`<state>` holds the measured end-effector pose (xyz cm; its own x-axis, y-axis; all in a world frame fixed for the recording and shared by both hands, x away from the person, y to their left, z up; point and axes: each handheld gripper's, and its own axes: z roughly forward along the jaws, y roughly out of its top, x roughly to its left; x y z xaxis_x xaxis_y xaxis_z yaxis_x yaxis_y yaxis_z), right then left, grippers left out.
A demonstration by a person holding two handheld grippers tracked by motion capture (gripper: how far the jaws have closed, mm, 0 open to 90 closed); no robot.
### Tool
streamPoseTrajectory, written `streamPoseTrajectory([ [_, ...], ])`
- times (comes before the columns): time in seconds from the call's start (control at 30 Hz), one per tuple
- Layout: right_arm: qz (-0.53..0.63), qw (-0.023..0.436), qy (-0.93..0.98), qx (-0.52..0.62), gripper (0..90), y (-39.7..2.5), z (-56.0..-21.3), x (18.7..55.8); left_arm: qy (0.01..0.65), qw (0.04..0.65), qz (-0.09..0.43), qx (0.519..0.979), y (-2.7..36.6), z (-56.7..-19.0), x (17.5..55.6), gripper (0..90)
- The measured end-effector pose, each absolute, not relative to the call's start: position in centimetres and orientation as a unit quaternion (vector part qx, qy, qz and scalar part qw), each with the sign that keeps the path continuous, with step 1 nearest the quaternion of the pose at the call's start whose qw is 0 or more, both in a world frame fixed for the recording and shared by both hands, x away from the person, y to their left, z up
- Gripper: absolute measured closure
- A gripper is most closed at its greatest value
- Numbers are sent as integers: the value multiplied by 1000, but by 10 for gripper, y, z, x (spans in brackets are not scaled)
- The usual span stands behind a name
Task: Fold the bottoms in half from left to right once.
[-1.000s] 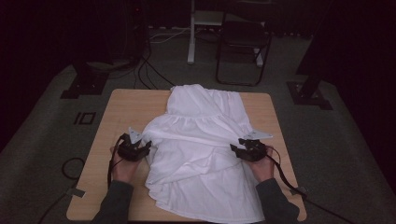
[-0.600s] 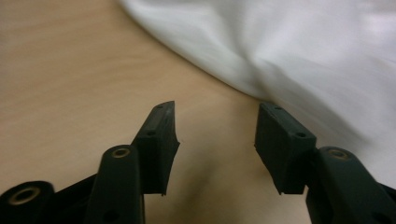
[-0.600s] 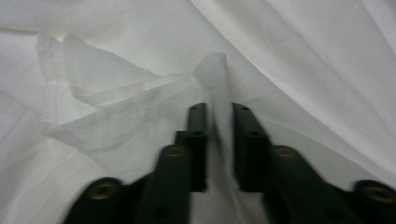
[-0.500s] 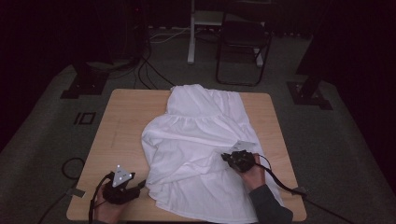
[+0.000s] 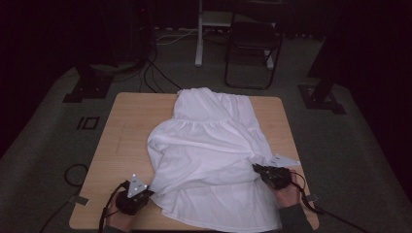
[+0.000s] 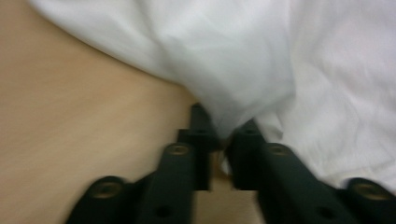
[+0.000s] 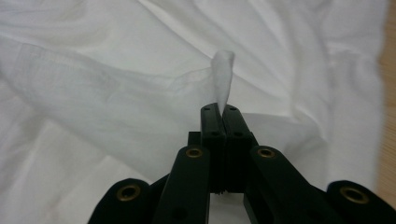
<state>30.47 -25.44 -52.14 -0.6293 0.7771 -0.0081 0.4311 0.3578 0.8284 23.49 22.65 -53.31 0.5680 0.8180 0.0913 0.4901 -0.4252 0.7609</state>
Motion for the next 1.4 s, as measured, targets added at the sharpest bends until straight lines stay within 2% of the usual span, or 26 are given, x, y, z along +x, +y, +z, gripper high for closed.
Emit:
streamPoseTrajectory([
  [0.13,440,214,779,393,893,-283,-517,286,389,406,229,795,241,-515,223,864],
  [0.33,461,230,761,394,893,-316,-514,253,321,433,178,824,229,-507,202,855],
  [0.4,458,235,758,401,893,-324,-519,244,315,431,166,829,225,-510,201,819],
  [0.53,440,227,757,426,882,-341,-539,238,317,429,146,833,225,-514,204,662],
  [0.6,430,208,764,433,841,-347,-550,238,319,432,148,831,227,-514,204,618],
  [0.67,427,185,774,430,750,-351,-556,238,326,431,152,828,229,-513,207,590],
  [0.73,434,185,770,430,638,-354,-556,237,336,430,154,824,229,-514,212,559],
  [0.8,450,188,759,431,597,-357,-551,236,347,423,156,823,229,-514,219,551],
  [0.9,468,195,746,432,551,-357,-542,240,353,419,162,821,227,-513,229,547],
  [1.0,453,202,747,442,541,-350,-537,253,351,434,163,814,228,-506,236,531],
  [1.2,435,196,758,445,511,-329,-542,284,328,467,153,807,235,-491,229,492],
  [1.4,424,191,763,449,513,-316,-546,312,377,448,173,792,244,-495,250,474],
])
